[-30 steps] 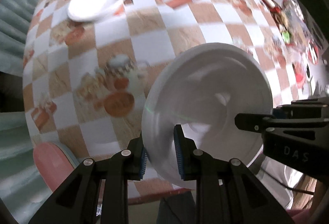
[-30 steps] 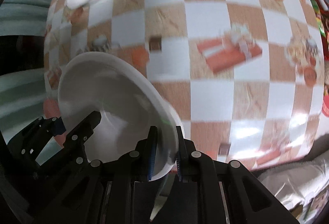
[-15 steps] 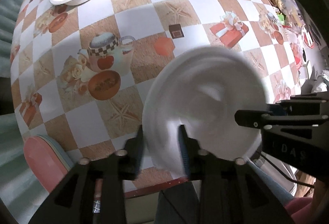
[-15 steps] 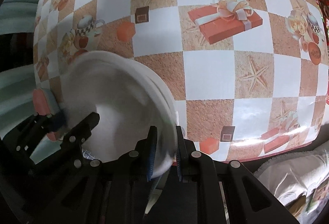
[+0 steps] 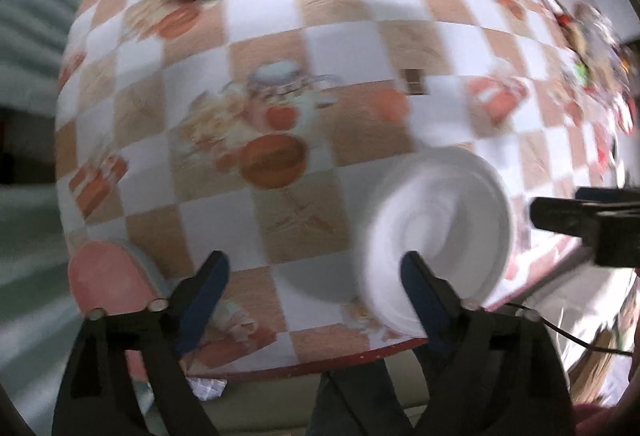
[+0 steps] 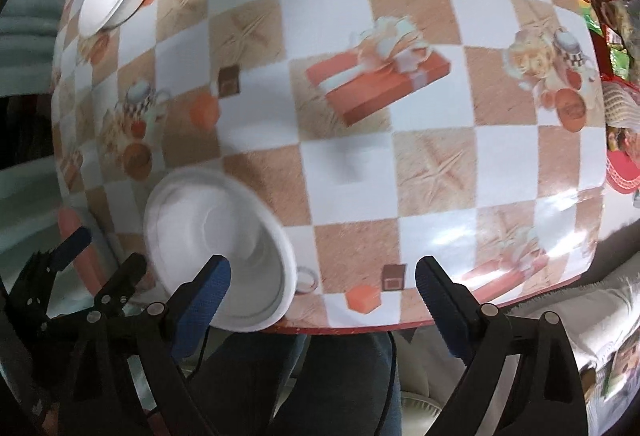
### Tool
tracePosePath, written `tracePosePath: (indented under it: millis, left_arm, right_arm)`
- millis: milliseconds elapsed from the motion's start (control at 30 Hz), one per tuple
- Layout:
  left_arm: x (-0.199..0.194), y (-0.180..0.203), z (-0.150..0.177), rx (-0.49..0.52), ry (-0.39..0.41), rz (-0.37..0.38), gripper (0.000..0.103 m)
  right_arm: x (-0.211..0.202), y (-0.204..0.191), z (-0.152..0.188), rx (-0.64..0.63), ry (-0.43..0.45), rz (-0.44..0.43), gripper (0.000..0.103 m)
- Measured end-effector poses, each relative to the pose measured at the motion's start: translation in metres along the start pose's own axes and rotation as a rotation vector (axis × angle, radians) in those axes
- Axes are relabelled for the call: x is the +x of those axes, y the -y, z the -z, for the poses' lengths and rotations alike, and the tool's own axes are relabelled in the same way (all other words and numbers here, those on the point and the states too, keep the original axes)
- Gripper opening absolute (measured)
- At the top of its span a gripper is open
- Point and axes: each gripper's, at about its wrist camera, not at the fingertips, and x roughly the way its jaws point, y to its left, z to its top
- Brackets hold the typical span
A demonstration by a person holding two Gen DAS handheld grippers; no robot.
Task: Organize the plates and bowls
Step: 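Lower the white plate onto the stack and open both tools, then move both tools over to another white disposable plate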
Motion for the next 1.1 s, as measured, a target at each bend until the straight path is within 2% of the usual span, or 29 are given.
tracePosePath:
  millis: [67, 233, 467, 567, 767, 1100]
  left_arm:
    - [0.000, -0.015, 0.000, -0.067, 0.004, 0.021, 0.099]
    - [-0.011, -0.044, -0.013, -0.164, 0.037, 0.045, 0.103]
    - [-0.030, -0.078, -0.046, -0.262, 0.089, 0.025, 0.103]
    - [-0.035, -0.084, -0.066, -0.289, 0.113, 0.024, 0.103]
    - [-0.036, -0.093, -0.104, -0.321, 0.158, -0.024, 0.103]
    - [-0.019, -0.110, -0.165, -0.366, 0.185, -0.092, 0.103]
  right_arm:
    - [-0.005, 0.001, -0.005, 0.005, 0.008, 0.002, 0.095]
    - [-0.019, -0.004, -0.024, -0.021, 0.036, 0.019, 0.095]
    - [-0.044, -0.027, -0.066, -0.099, 0.114, 0.051, 0.095]
    - [-0.053, -0.040, -0.087, -0.130, 0.143, 0.051, 0.095]
    - [-0.064, -0.070, -0.128, -0.172, 0.177, 0.038, 0.095]
    - [-0.045, -0.123, -0.191, -0.184, 0.186, 0.002, 0.095]
